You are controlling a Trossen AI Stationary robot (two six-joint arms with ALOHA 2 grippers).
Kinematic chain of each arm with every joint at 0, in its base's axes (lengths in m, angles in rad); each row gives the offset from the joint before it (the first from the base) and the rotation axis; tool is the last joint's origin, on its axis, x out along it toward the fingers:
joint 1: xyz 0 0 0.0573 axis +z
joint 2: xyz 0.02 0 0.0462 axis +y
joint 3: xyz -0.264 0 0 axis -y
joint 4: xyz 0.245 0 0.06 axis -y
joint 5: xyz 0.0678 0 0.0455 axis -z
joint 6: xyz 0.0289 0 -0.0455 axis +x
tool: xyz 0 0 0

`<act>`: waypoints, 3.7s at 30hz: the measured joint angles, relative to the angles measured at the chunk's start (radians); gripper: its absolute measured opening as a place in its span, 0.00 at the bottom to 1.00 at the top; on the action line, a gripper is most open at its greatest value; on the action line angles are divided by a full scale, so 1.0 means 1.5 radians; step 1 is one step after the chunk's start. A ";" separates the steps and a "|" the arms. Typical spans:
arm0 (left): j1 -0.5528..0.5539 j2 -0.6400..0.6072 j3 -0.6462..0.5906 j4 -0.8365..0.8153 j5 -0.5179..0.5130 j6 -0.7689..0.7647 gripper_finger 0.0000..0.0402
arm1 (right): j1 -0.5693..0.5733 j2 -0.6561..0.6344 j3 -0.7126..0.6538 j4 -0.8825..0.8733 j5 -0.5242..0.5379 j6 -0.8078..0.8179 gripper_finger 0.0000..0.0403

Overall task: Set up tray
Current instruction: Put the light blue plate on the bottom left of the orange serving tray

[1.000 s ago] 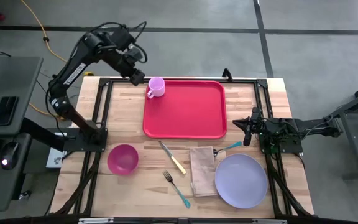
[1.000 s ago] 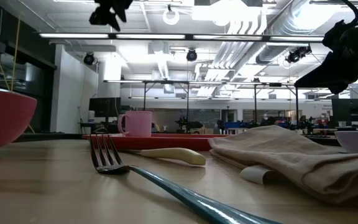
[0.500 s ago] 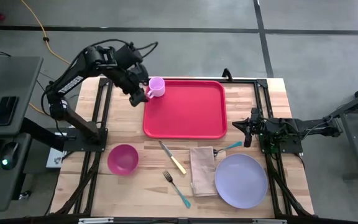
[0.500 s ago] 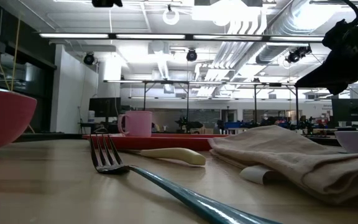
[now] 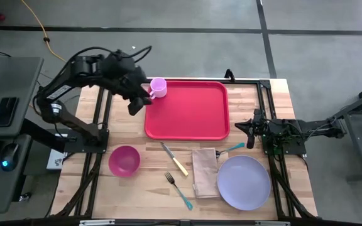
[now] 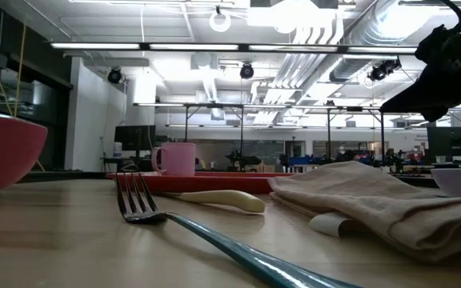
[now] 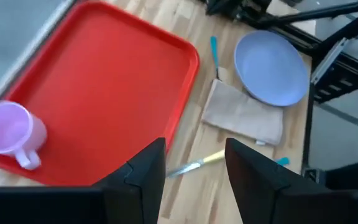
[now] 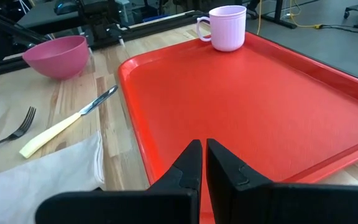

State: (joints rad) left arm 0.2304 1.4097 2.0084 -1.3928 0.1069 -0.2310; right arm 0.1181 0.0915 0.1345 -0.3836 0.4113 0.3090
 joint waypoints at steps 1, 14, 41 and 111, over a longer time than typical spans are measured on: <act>-0.006 -0.010 -0.007 0.003 -0.013 -0.004 0.48 | 0.000 0.000 0.000 0.000 0.000 0.000 0.00; -0.067 -0.186 -0.287 0.215 -0.057 -0.040 0.48 | 0.000 0.000 0.000 0.003 0.000 -0.002 0.00; -0.066 -0.439 -0.810 0.653 0.012 -0.047 0.48 | 0.000 0.000 0.000 0.059 -0.037 -0.003 0.00; -0.066 -0.482 -1.131 0.998 0.029 -0.112 0.48 | 0.000 0.554 0.448 -0.549 -0.472 0.319 0.00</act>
State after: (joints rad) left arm 0.1307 0.6872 0.3115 0.1047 0.1501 -0.3985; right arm 0.1181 0.9230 0.8063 -1.2070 -0.2972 0.7868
